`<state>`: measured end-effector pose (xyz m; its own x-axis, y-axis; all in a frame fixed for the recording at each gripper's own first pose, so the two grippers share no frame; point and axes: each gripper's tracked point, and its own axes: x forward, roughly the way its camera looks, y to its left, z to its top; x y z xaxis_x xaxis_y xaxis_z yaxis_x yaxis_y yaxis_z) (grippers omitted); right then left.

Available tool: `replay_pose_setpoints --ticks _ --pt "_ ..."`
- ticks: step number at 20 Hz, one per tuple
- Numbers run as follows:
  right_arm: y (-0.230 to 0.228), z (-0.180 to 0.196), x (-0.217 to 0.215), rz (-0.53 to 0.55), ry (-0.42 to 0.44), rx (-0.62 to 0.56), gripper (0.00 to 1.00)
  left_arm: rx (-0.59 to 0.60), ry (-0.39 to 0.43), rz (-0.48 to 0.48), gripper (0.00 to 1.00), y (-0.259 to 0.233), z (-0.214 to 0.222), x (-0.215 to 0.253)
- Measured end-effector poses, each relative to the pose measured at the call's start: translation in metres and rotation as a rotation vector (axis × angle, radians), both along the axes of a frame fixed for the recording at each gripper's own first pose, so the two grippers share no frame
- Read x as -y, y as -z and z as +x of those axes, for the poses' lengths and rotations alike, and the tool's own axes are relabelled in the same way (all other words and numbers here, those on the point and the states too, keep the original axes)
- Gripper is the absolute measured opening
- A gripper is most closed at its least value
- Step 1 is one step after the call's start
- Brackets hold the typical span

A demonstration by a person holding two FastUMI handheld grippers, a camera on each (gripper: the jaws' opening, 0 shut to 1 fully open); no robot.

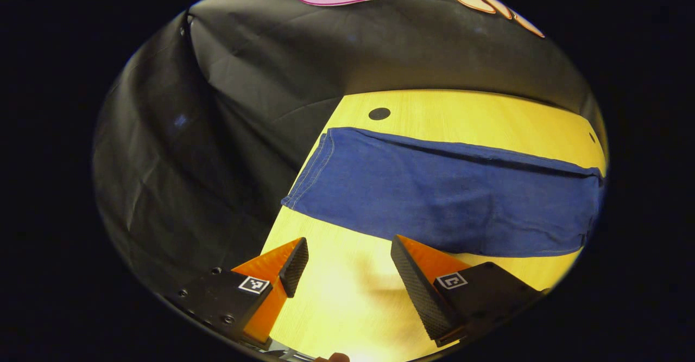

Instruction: Grasp the waist and the cuffs of the jeans and fold them to make the two legs overlap; first hold the waist and fold one-third of the jeans toward the cuffs, then hold the cuffs and fold the remaining one-third in the same direction to finish folding.

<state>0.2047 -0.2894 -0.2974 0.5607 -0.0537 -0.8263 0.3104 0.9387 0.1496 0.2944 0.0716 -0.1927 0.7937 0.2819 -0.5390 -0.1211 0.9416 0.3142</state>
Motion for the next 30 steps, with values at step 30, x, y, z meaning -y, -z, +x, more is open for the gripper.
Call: replay_pose_setpoints --ticks 30 --pt "-0.146 0.068 -0.392 0.110 -0.271 0.386 0.02 -0.035 0.272 -0.143 0.93 -0.024 -0.013 0.032"
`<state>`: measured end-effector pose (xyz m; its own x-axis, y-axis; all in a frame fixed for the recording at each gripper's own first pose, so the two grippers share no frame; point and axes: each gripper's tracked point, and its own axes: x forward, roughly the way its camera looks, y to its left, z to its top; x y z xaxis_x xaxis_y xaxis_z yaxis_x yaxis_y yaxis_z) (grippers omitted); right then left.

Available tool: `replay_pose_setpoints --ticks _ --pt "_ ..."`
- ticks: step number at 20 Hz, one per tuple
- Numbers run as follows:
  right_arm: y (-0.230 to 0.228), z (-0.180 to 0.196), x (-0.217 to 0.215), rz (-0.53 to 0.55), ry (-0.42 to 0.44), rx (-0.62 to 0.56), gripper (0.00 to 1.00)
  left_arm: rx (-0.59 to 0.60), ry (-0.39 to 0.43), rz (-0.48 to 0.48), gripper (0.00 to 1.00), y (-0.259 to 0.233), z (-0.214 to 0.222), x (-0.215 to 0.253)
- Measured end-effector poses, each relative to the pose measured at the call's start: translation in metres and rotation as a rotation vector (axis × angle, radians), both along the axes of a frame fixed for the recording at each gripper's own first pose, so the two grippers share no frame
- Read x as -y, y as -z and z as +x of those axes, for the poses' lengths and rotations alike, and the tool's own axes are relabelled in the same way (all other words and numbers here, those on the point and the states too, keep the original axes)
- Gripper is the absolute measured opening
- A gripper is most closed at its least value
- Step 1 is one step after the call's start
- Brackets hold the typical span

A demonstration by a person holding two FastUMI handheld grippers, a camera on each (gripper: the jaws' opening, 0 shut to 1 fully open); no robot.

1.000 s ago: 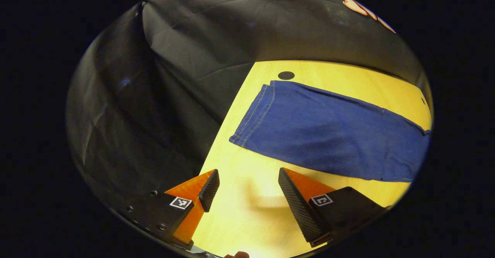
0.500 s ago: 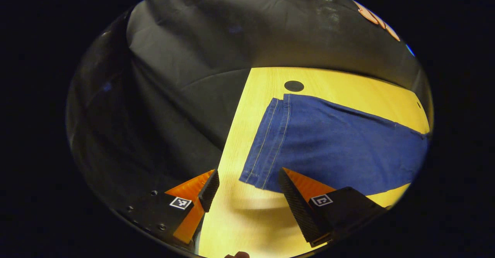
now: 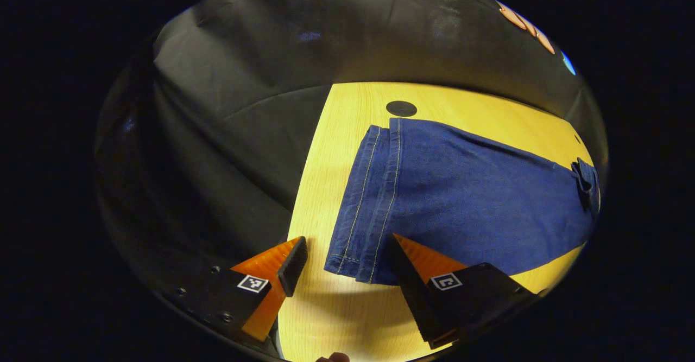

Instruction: Grasp the waist and the cuffs of the jeans and fold them to make the two legs overlap; first hold the waist and fold one-third of the jeans toward the cuffs, then hold the cuffs and fold the remaining one-third in the same direction to finish folding.

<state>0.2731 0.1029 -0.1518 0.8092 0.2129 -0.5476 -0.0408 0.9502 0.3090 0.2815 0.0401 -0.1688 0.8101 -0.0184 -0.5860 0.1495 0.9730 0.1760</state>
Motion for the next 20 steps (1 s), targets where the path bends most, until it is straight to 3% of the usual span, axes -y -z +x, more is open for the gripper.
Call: replay_pose_setpoints --ticks 6,8,9,11,12,13,14,15,17,18,20 --pt "0.042 -0.025 -0.006 -0.040 0.007 -0.088 0.03 -0.011 0.031 0.000 0.90 -0.002 -0.001 0.003" --pt "0.048 -0.036 -0.009 -0.035 0.008 -0.106 0.02 -0.023 0.058 -0.026 0.83 -0.001 -0.004 0.010" --pt "0.051 -0.038 -0.009 -0.039 0.008 -0.114 0.02 -0.022 0.054 -0.023 0.70 -0.003 -0.002 0.011" --pt "0.058 -0.044 -0.009 -0.041 0.013 -0.128 0.00 -0.012 0.068 -0.029 0.61 -0.006 -0.002 0.009" --pt "0.065 -0.046 -0.011 -0.031 0.013 -0.141 0.04 -0.006 0.076 -0.033 0.59 -0.007 -0.002 0.010" --pt "0.063 -0.049 -0.011 -0.032 0.020 -0.144 0.18 -0.004 0.084 -0.035 0.53 -0.003 -0.001 0.007" --pt "0.062 -0.050 -0.012 -0.028 0.021 -0.147 0.08 -0.006 0.101 -0.053 0.51 0.000 0.000 0.011" --pt "0.065 -0.050 -0.015 -0.024 0.015 -0.153 0.29 -0.001 0.114 -0.071 0.46 -0.001 -0.001 0.017" --pt "0.066 -0.052 -0.016 -0.026 0.008 -0.156 0.30 0.008 0.124 -0.062 0.20 -0.002 -0.006 0.020" --pt "0.067 -0.054 -0.017 -0.029 0.004 -0.160 0.30 0.012 0.122 -0.062 0.18 -0.003 -0.004 0.020" --pt "0.068 -0.058 -0.019 -0.036 -0.004 -0.170 0.51 0.029 0.115 -0.086 0.13 -0.007 -0.003 0.020"
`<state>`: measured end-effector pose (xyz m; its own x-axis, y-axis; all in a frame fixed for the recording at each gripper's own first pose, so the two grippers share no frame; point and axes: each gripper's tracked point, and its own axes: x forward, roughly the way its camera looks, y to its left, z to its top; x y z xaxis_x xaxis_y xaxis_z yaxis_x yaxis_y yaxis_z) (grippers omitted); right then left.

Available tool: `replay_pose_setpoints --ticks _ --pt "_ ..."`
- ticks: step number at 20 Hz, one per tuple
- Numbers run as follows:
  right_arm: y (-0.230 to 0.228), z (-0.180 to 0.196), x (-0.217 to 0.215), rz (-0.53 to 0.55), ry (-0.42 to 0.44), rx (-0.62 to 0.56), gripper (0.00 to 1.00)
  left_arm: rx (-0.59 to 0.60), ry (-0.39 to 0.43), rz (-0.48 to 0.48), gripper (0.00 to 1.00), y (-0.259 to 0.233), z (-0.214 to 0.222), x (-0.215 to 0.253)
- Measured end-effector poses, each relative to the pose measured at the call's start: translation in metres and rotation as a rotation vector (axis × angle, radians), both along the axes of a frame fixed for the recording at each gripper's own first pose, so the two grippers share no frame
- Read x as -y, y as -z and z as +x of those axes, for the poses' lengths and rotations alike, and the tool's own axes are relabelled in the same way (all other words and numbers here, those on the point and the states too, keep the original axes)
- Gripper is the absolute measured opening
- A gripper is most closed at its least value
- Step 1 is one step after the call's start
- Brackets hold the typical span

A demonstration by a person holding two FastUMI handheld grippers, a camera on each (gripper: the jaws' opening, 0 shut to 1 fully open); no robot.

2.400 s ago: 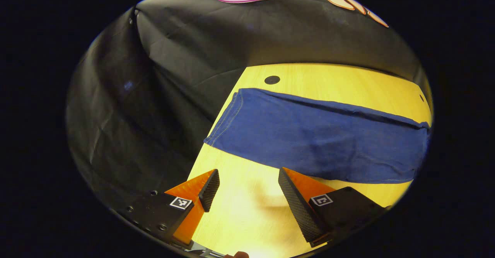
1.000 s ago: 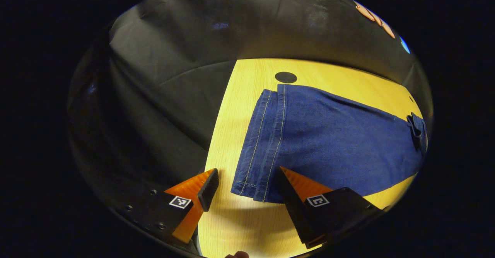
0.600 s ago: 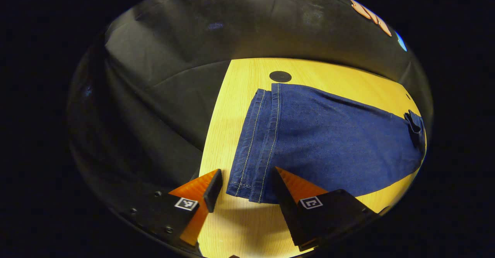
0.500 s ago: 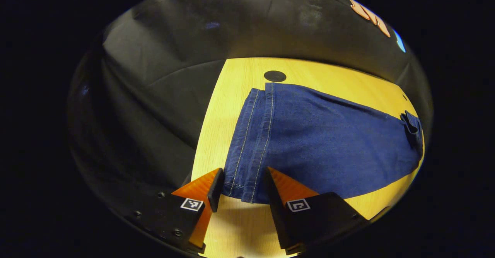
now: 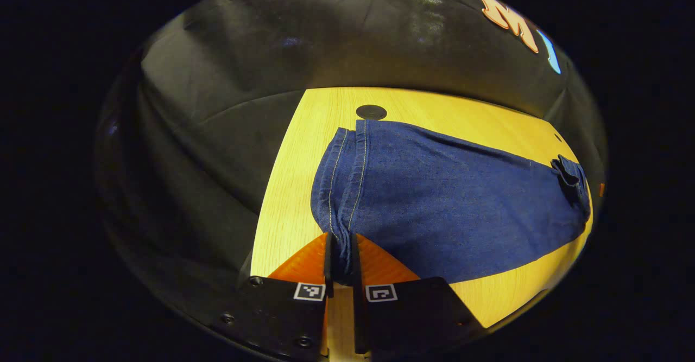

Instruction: Grasp the waist and the cuffs of the jeans and fold them to make the two legs overlap; first hold the waist and fold one-third of the jeans toward the cuffs, then hold the cuffs and fold the remaining one-third in the same direction to finish folding.

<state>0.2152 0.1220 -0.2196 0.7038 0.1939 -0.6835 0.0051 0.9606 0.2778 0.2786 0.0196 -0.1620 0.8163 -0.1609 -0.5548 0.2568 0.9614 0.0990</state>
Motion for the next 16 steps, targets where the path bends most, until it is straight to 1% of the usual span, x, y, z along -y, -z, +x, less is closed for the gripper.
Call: replay_pose_setpoints --ticks 1,3,5,6,7,8,9,10,11,13,15,16 --pt "0.002 0.001 0.001 -0.005 0.000 -0.002 0.55 0.007 -0.004 -0.011 0.06 0.001 -0.001 0.001" --pt "0.003 0.001 0.001 -0.007 0.001 -0.007 0.63 0.012 -0.009 -0.018 0.00 0.002 0.001 0.002" --pt "0.005 0.001 0.007 -0.024 0.008 -0.009 0.76 0.015 -0.008 -0.009 0.00 0.000 0.001 0.000" --pt "0.005 -0.001 0.010 -0.032 0.011 -0.009 0.87 0.017 -0.007 -0.004 0.00 0.000 0.001 0.000" --pt "0.006 -0.004 0.012 -0.035 0.014 -0.012 0.83 0.020 -0.004 0.002 0.00 -0.002 -0.001 0.001" --pt "0.006 -0.006 0.016 -0.035 0.019 -0.013 0.99 0.029 0.004 0.007 0.00 -0.007 -0.002 0.003" --pt "0.005 -0.007 0.022 -0.037 0.029 -0.011 0.94 0.042 0.013 0.004 0.00 -0.015 -0.004 0.008" --pt "0.005 -0.011 0.027 -0.038 0.038 -0.012 0.98 0.052 0.026 -0.006 0.00 -0.024 -0.008 0.015" --pt "0.004 -0.012 0.034 -0.037 0.051 -0.016 0.99 0.063 0.044 -0.020 0.00 -0.033 -0.013 0.025" --pt "0.003 -0.015 0.046 -0.027 0.069 -0.014 0.98 0.089 0.050 -0.043 0.00 -0.051 -0.019 0.042" --pt "-0.002 -0.018 0.064 -0.025 0.080 -0.002 0.98 0.120 0.057 -0.090 0.00 -0.070 -0.025 0.069" --pt "-0.003 -0.021 0.075 -0.025 0.084 0.002 0.93 0.131 0.065 -0.110 0.00 -0.078 -0.030 0.087"
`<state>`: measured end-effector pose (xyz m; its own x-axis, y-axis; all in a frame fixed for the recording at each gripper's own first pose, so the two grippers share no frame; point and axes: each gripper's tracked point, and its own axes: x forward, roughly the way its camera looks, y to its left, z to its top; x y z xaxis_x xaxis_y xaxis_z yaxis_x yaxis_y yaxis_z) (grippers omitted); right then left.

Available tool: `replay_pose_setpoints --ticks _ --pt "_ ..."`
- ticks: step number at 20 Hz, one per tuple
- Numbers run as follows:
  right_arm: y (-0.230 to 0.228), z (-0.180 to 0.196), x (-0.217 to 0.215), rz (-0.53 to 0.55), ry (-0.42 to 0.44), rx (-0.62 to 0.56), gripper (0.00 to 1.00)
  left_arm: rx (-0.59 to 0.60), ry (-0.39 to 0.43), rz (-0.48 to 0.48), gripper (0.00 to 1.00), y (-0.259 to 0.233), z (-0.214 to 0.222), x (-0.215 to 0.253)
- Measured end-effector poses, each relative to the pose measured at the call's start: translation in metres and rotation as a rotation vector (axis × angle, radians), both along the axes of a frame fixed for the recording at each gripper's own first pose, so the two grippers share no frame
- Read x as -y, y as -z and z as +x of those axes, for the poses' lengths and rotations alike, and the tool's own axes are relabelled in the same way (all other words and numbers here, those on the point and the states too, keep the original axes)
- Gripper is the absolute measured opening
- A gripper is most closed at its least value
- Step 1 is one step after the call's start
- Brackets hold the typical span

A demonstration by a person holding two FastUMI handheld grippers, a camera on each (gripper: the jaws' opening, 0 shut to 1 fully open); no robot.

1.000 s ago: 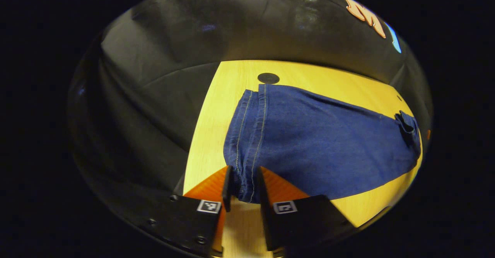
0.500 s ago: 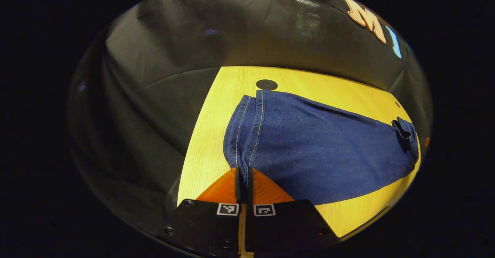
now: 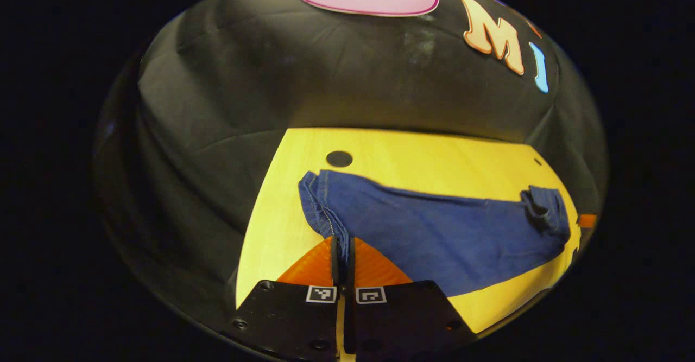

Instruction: Grasp the waist and the cuffs of the jeans and fold them to make the two legs overlap; first hold the waist and fold one-third of the jeans toward the cuffs, then hold the cuffs and fold the remaining one-third in the same direction to finish folding.

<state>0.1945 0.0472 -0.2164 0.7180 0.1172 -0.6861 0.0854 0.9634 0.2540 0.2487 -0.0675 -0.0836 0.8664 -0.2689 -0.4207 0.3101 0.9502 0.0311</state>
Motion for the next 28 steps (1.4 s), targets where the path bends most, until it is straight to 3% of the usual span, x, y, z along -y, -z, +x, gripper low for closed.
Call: replay_pose_setpoints --ticks 1,4,5,6,8,14,16,23,25,26,28 --pt "-0.003 -0.002 0.012 0.000 0.004 0.004 0.98 0.011 0.006 -0.005 0.00 -0.008 -0.005 0.014" --pt "-0.012 -0.005 0.055 0.011 0.013 0.022 0.98 0.061 0.040 -0.012 0.00 -0.031 -0.019 0.073" --pt "-0.015 -0.006 0.072 0.011 0.018 0.028 0.94 0.072 0.047 -0.022 0.00 -0.037 -0.026 0.095" --pt "-0.017 -0.009 0.089 0.011 0.021 0.033 0.98 0.080 0.058 -0.037 0.00 -0.045 -0.031 0.119" --pt "-0.018 -0.015 0.120 0.010 0.026 0.034 0.98 0.088 0.080 -0.070 0.00 -0.055 -0.044 0.169" --pt "-0.011 -0.036 0.190 -0.045 -0.022 0.024 1.00 0.102 0.212 -0.081 0.00 -0.064 -0.087 0.325" --pt "-0.009 -0.040 0.203 -0.038 -0.026 0.025 0.93 0.082 0.263 -0.068 0.00 -0.057 -0.106 0.376" --pt "-0.004 -0.059 0.231 -0.025 -0.018 0.038 0.93 0.028 0.423 0.001 0.00 -0.011 -0.174 0.501" --pt "-0.003 -0.064 0.235 -0.029 -0.016 0.041 0.93 0.000 0.425 0.073 0.00 0.026 -0.190 0.507" --pt "-0.004 -0.067 0.235 -0.024 -0.014 0.045 0.98 -0.016 0.424 0.114 0.00 0.047 -0.194 0.510" --pt "-0.005 -0.068 0.234 -0.014 -0.012 0.054 0.94 -0.040 0.394 0.184 0.00 0.087 -0.198 0.504"
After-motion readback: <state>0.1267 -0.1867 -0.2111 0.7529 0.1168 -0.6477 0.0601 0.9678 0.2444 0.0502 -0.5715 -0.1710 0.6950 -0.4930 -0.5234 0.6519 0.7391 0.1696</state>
